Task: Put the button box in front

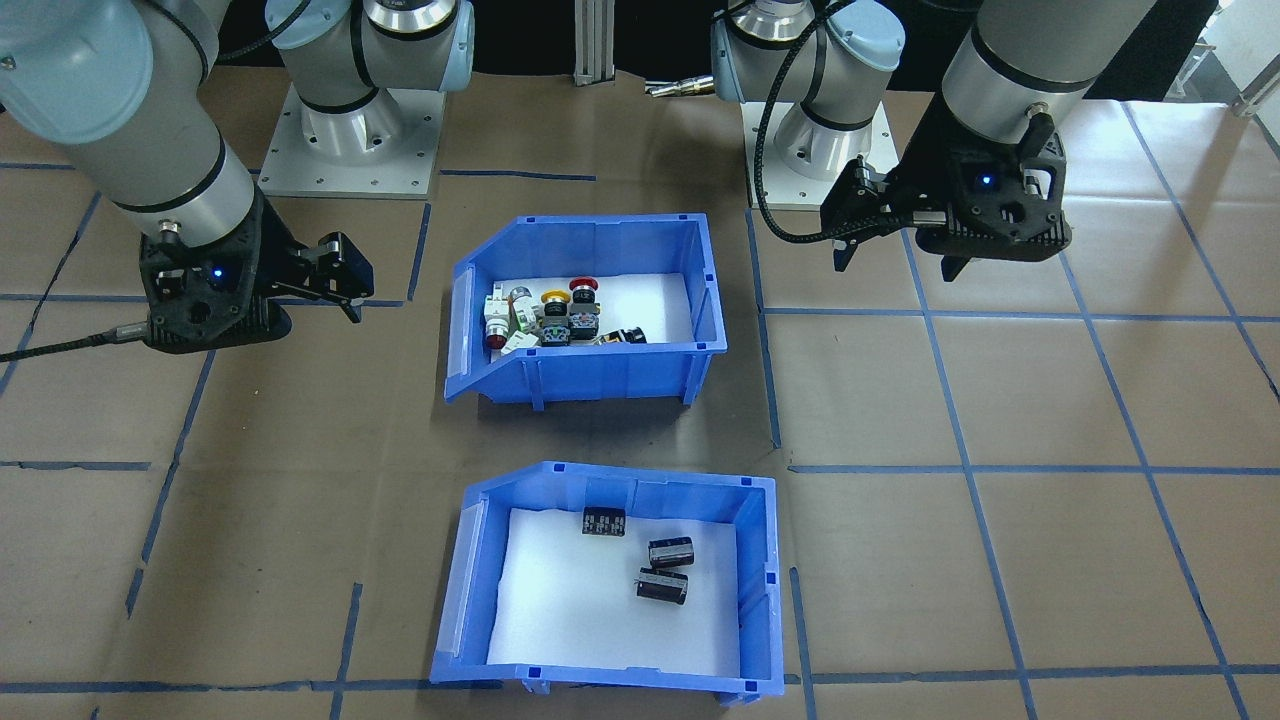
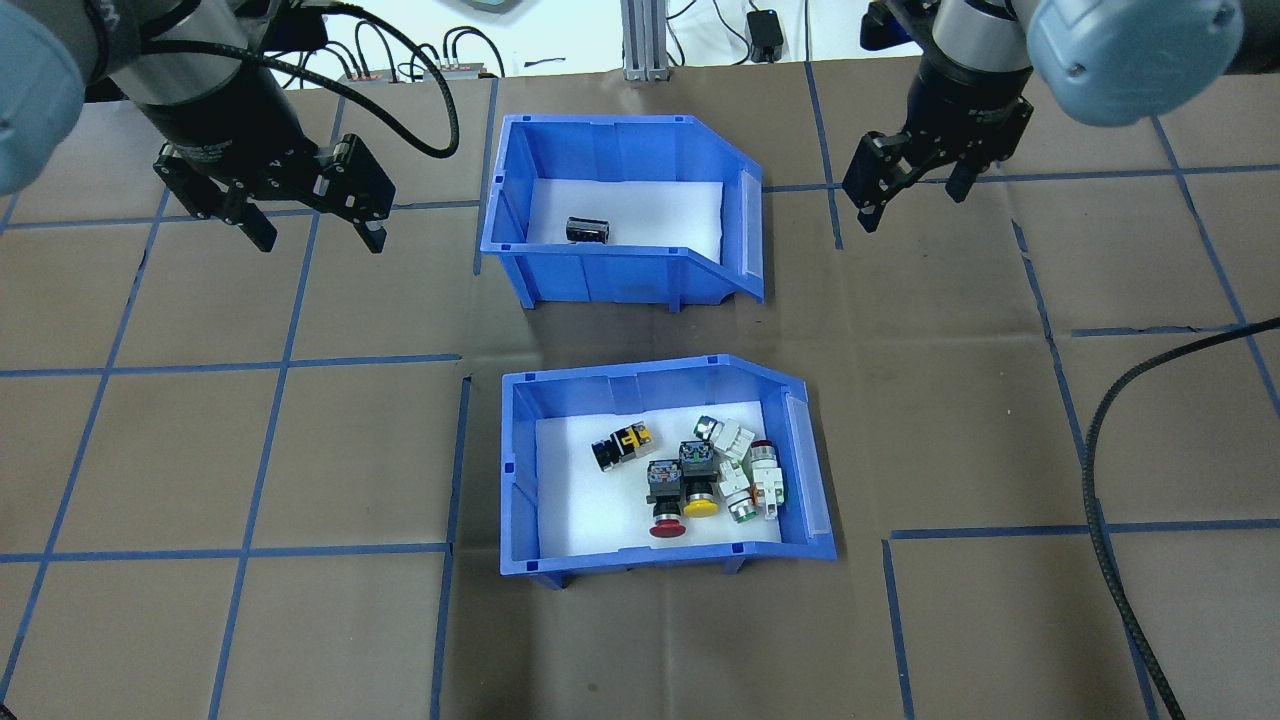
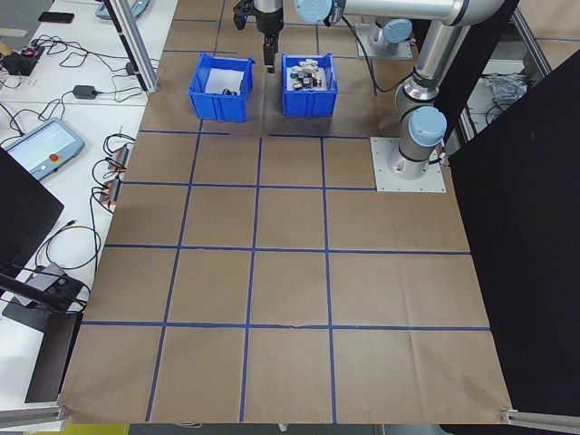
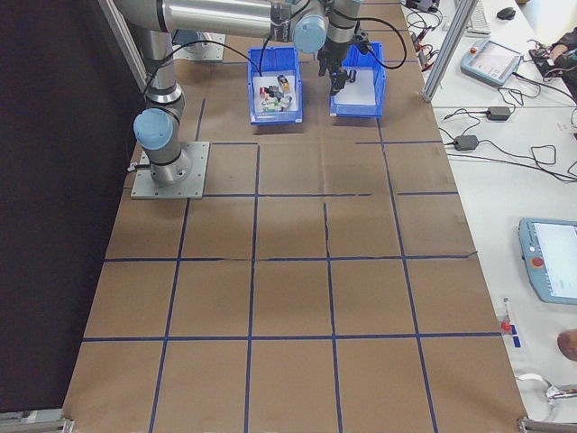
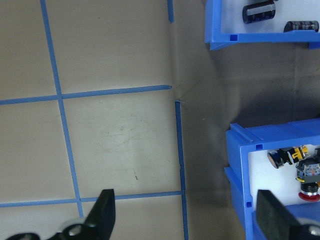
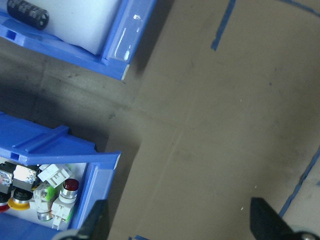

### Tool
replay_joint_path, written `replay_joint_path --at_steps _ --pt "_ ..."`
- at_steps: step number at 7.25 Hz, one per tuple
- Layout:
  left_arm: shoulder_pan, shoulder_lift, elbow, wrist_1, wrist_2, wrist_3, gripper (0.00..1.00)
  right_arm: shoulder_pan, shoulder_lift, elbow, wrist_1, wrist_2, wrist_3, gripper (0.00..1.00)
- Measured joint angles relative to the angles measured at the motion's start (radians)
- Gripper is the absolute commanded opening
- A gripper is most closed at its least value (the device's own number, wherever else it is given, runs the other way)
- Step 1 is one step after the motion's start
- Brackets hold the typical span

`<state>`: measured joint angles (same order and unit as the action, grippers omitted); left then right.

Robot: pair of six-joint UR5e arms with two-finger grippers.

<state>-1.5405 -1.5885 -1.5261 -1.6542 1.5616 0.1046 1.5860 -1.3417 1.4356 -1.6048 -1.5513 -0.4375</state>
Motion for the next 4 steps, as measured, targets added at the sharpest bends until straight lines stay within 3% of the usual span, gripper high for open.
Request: replay_joint_path --at_steps 4 --pt "-0.033 0.048 -0.086 0.003 0.0 -0.078 0.98 0.124 0.164 -0.244 -0.03 -0.006 -0.407 1.0"
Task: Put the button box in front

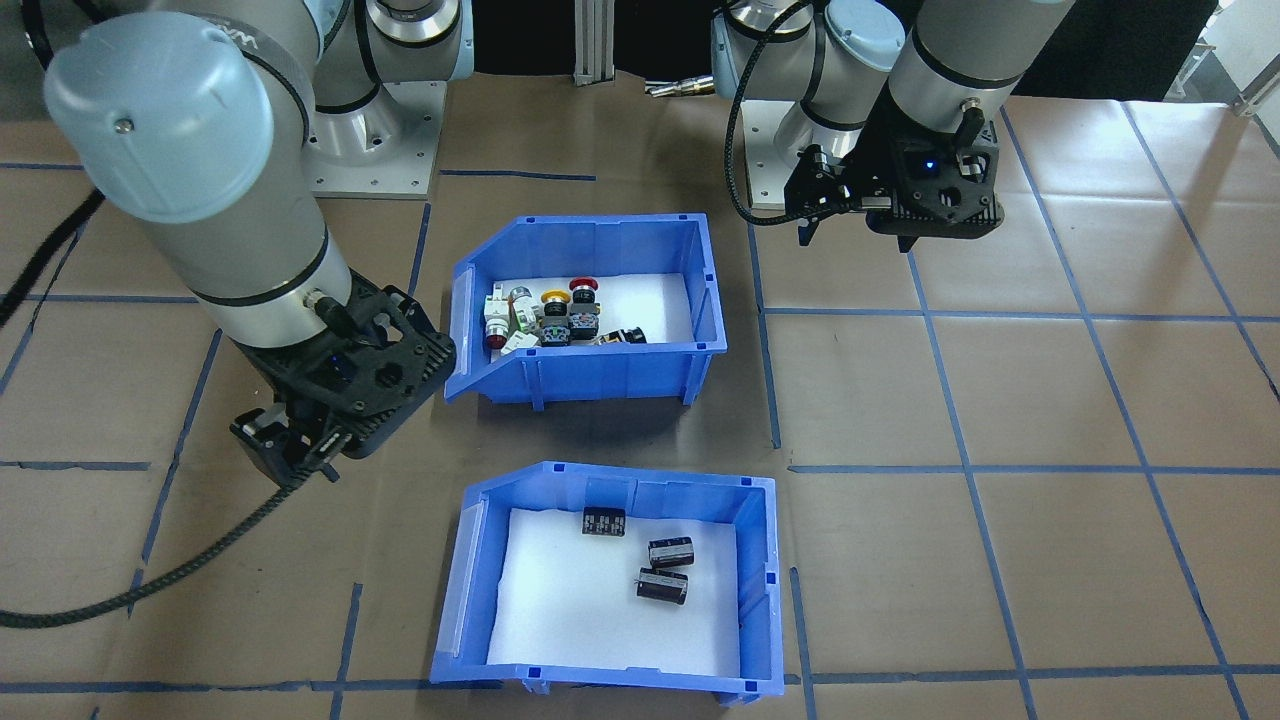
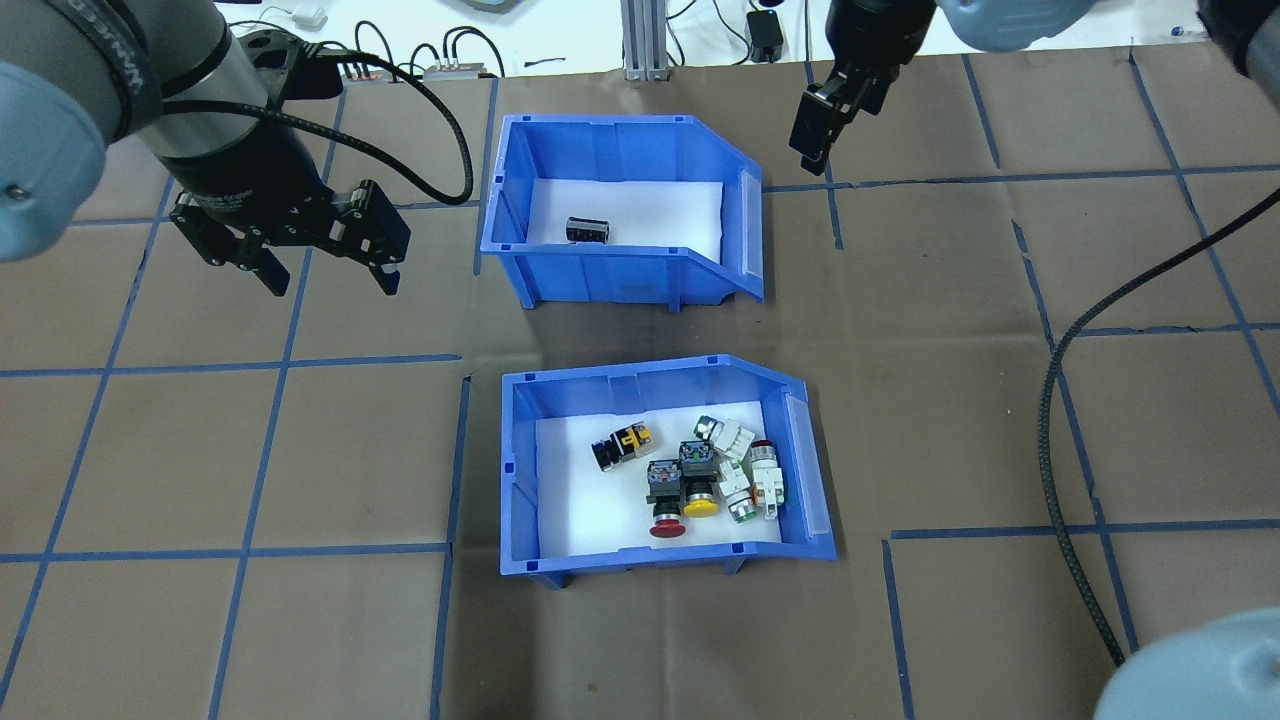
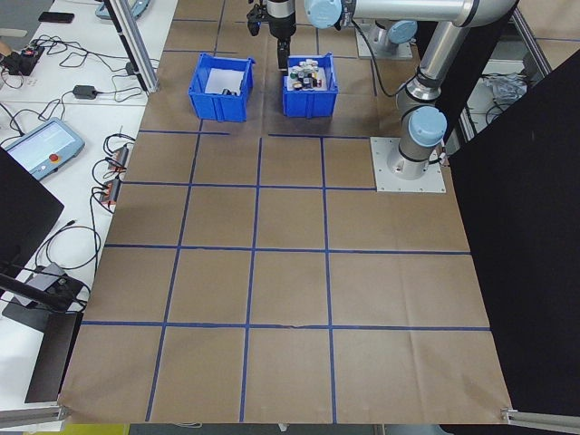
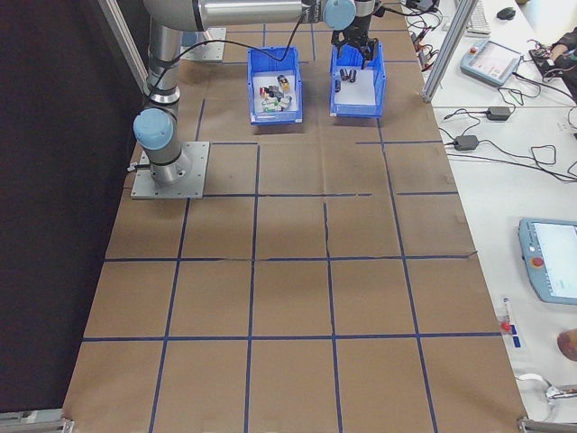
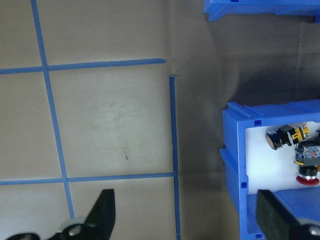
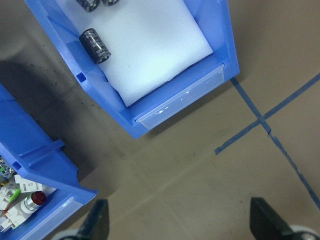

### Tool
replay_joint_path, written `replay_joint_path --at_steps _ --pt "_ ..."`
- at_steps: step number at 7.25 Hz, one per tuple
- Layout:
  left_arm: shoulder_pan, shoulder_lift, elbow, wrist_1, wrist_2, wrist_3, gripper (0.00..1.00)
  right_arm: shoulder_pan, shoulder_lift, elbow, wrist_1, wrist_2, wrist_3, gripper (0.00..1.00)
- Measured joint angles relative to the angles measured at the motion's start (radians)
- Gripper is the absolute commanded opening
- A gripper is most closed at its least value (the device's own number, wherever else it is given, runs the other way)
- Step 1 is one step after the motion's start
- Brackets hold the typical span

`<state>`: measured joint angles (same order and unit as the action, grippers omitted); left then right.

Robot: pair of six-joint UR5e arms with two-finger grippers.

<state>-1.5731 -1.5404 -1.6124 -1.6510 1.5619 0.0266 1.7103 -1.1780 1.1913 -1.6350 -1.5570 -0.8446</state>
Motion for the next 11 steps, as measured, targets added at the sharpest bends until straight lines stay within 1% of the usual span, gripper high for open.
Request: replay_joint_path --at_steps 2,3,5,7,8,9,11 --pt "-0.017 0.031 -0.049 0.0 -0.007 -0.135 0.98 0.087 0.11 -0.114 -0.003 -0.001 -0.059 1.0" --pt "-0.033 0.066 -0.098 0.012 -0.018 -0.243 0.98 0.143 0.164 -0.156 -0.002 -0.002 -0.073 1.0" --pt "-0.065 0.16 -0.219 0.05 -0.036 -0.577 0.97 0.246 0.234 -0.182 -0.012 -0.004 -0.12 1.0" --pt "-0.099 0.252 -0.327 0.061 -0.059 -0.972 0.98 0.283 0.275 -0.178 -0.056 -0.008 -0.186 1.0" --pt "-0.14 0.277 -0.366 0.082 -0.067 -1.17 0.98 0.292 0.287 -0.159 -0.071 -0.02 -0.204 1.0" --pt "-0.193 0.281 -0.39 0.117 -0.072 -1.373 0.97 0.304 0.294 -0.117 -0.115 -0.041 -0.213 1.0" --pt "-0.277 0.258 -0.424 0.177 -0.075 -1.663 0.95 0.314 0.3 -0.017 -0.284 -0.065 -0.223 1.0"
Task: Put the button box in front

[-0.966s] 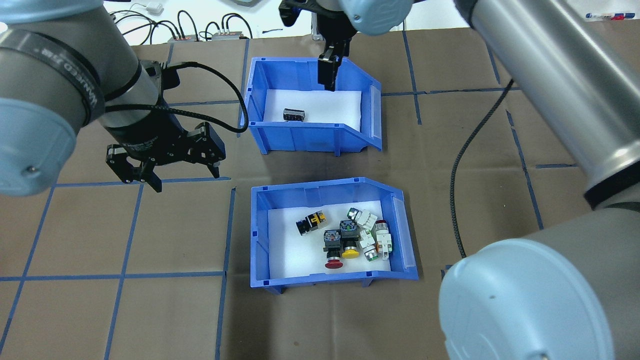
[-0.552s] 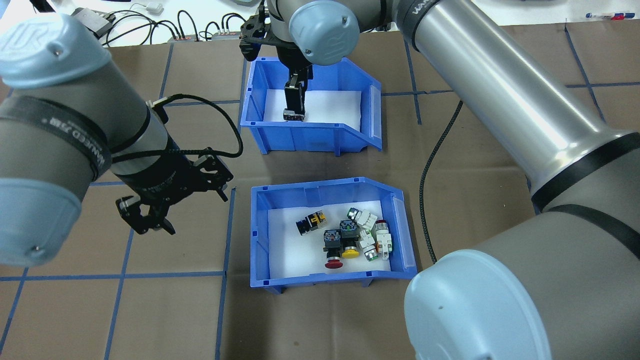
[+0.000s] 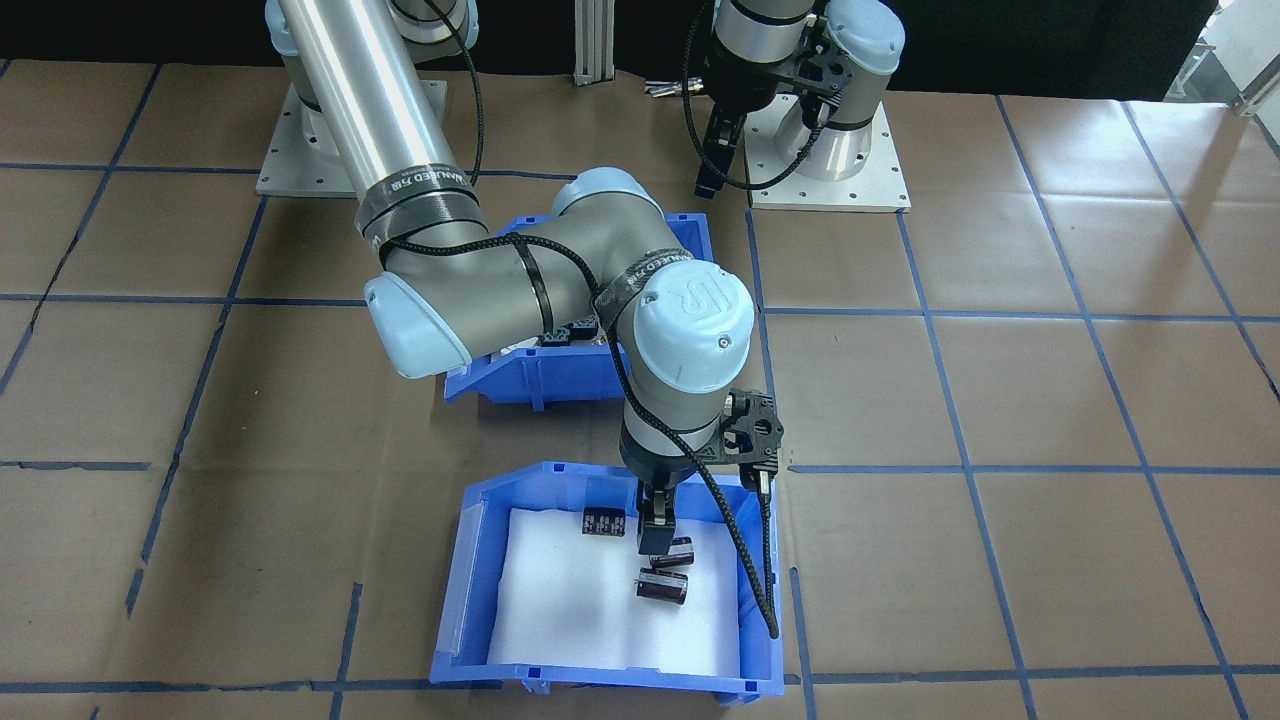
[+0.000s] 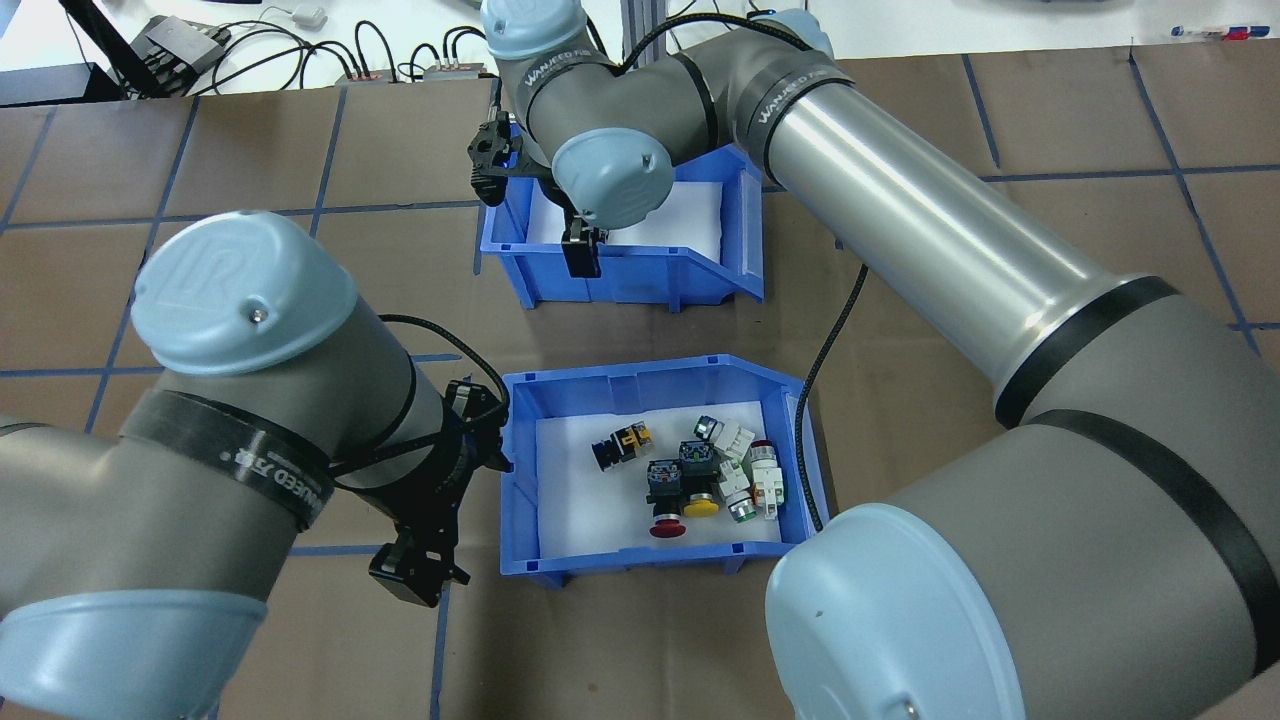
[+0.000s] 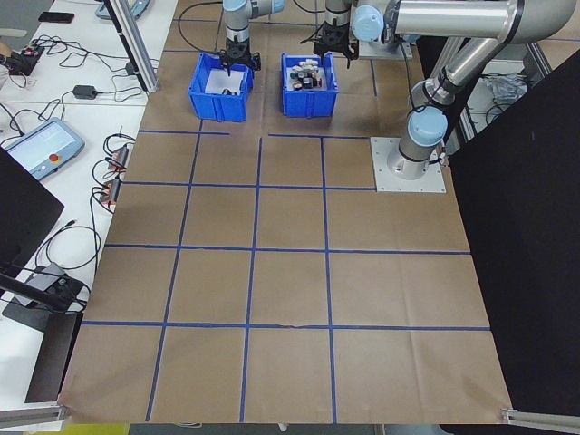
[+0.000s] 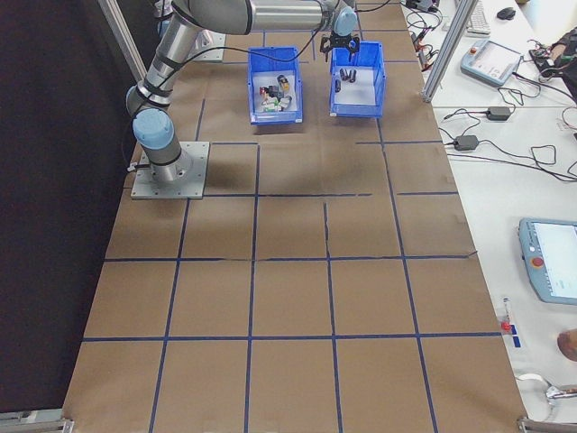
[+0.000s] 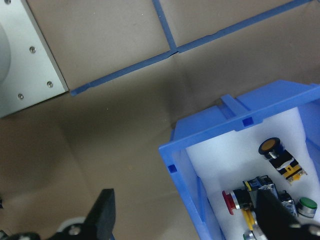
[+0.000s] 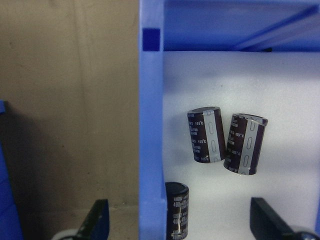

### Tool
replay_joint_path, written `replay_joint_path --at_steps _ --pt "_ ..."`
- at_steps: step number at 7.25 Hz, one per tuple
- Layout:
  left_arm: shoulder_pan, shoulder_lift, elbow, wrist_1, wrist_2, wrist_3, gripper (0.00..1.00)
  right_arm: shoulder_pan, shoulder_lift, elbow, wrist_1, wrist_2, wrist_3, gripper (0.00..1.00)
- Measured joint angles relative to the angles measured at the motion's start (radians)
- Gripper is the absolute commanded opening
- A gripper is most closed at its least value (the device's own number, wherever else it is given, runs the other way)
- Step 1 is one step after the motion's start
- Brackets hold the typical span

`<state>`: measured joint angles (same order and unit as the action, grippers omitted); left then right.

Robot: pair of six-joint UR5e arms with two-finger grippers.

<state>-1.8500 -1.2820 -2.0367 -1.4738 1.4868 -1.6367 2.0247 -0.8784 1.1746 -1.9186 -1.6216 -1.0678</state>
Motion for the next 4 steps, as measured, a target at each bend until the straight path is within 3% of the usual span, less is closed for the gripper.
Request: replay_joint_path --at_steps 1,2,3,4 --pt "-0.032 -0.014 -0.026 0.053 -0.001 -0.094 0.95 0.001 0.0 0.032 -0.04 -0.002 0.001 1.0" --pt "-0.07 -0.034 -0.056 0.12 -0.001 -0.174 0.97 0.001 0.0 0.046 -0.056 -0.003 0.003 0.84" --pt "-0.101 -0.059 -0.075 0.177 -0.001 -0.212 0.98 0.001 -0.001 0.05 -0.064 -0.004 0.005 0.42" --pt "-0.125 -0.09 -0.085 0.219 -0.001 -0.235 0.98 0.001 -0.004 0.051 -0.069 -0.005 0.006 0.31"
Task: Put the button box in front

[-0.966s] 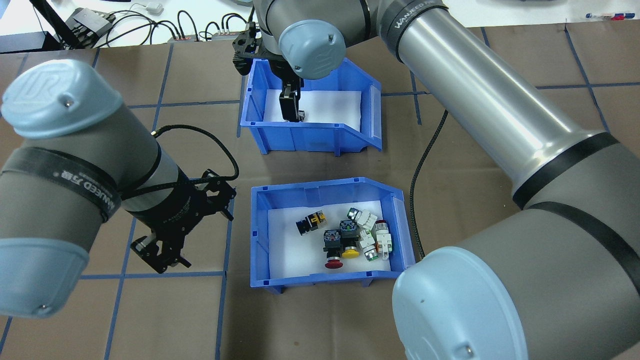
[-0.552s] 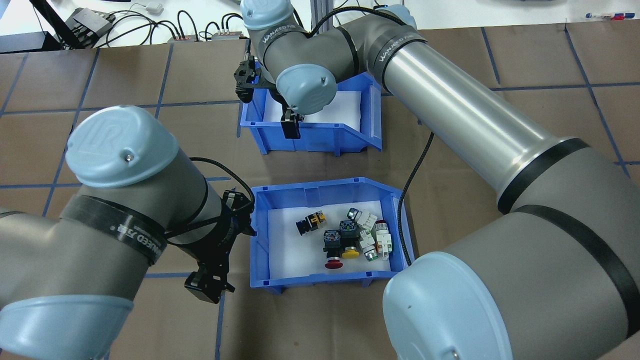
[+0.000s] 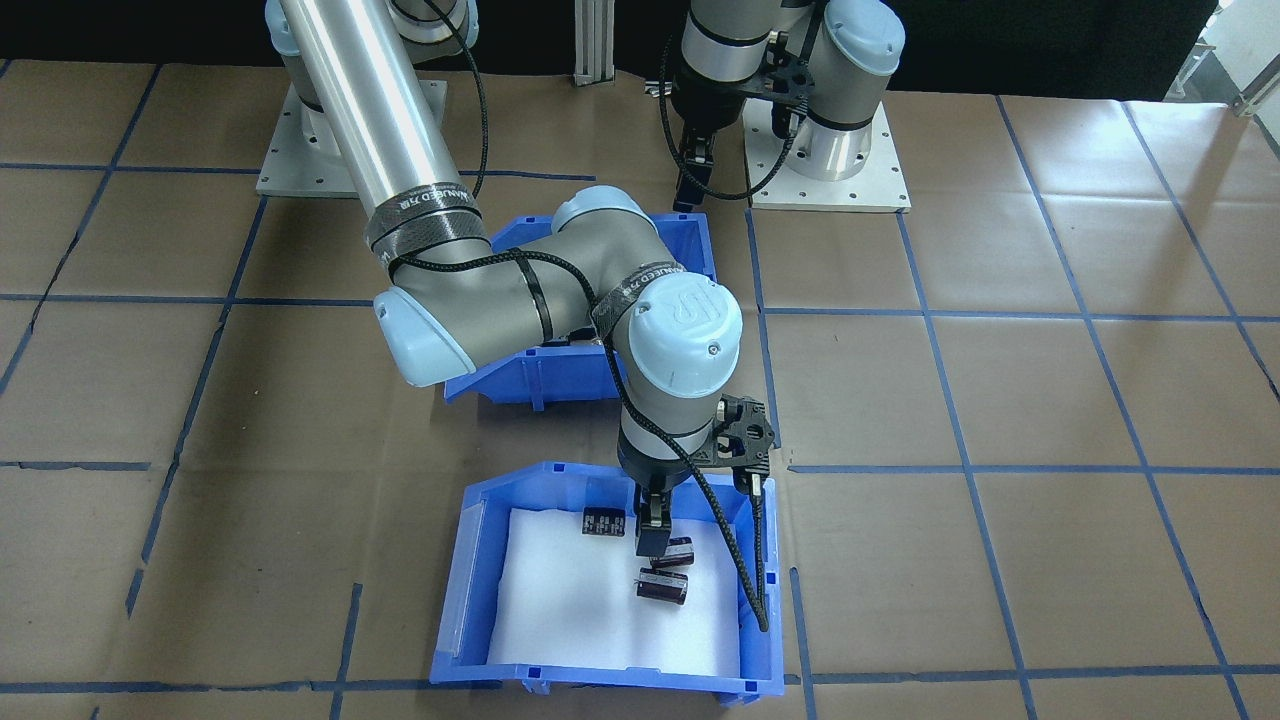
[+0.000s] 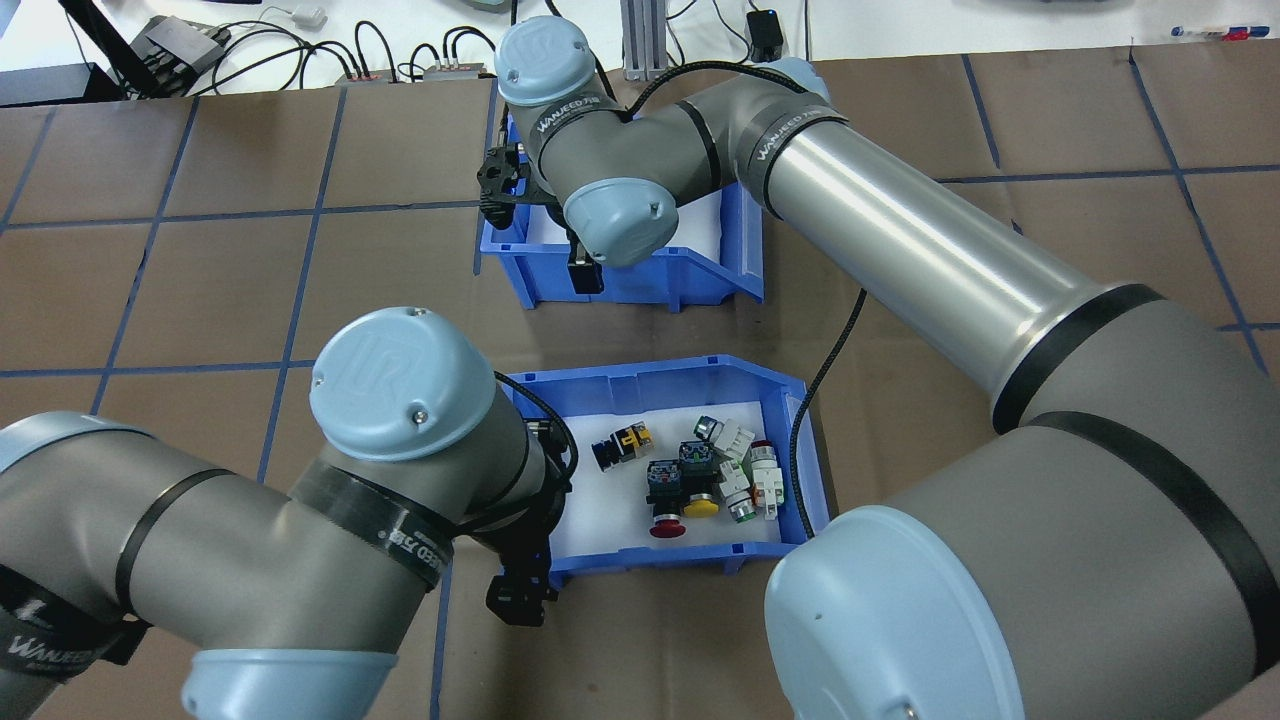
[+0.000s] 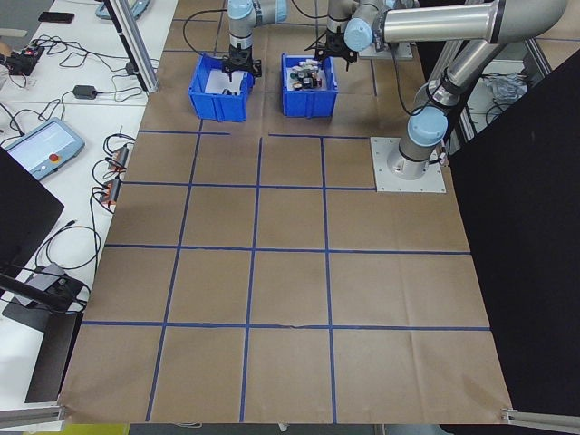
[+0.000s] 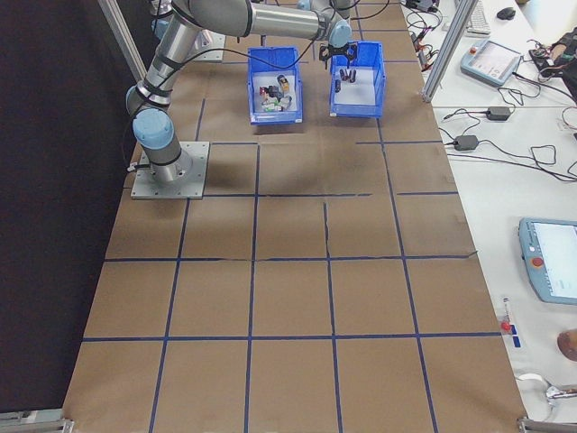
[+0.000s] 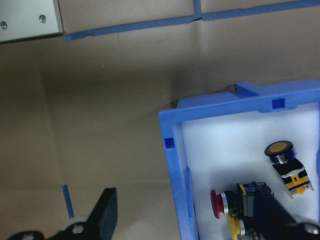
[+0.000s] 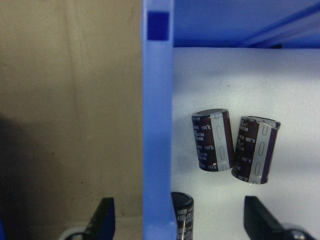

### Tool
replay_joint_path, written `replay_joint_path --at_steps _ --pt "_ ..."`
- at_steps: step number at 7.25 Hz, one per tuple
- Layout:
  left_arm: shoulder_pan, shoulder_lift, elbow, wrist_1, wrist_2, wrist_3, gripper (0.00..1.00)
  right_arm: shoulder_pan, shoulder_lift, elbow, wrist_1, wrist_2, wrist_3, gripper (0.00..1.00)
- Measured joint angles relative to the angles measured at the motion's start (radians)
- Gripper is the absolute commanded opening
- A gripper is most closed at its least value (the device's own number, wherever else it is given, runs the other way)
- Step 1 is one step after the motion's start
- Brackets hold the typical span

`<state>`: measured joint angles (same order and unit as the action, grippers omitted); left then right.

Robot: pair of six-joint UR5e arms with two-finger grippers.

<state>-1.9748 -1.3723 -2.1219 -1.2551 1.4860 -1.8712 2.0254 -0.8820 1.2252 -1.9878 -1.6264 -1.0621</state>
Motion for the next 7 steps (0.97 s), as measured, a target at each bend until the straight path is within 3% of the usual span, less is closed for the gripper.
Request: replay_joint_path --at_steps 2,3,7 --pt "-0.042 -0.056 -0.006 0.038 -0.032 -0.107 0.98 -0.001 -0.008 -0.001 0.002 0.002 -0.004 0.08" --pt "-0.058 -0.07 -0.006 0.045 -0.047 -0.156 0.98 -0.001 -0.011 -0.003 0.007 0.005 -0.006 0.03" --pt "-0.071 -0.107 -0.029 0.13 -0.056 -0.209 0.99 -0.057 -0.082 0.009 0.05 -0.001 -0.096 0.01"
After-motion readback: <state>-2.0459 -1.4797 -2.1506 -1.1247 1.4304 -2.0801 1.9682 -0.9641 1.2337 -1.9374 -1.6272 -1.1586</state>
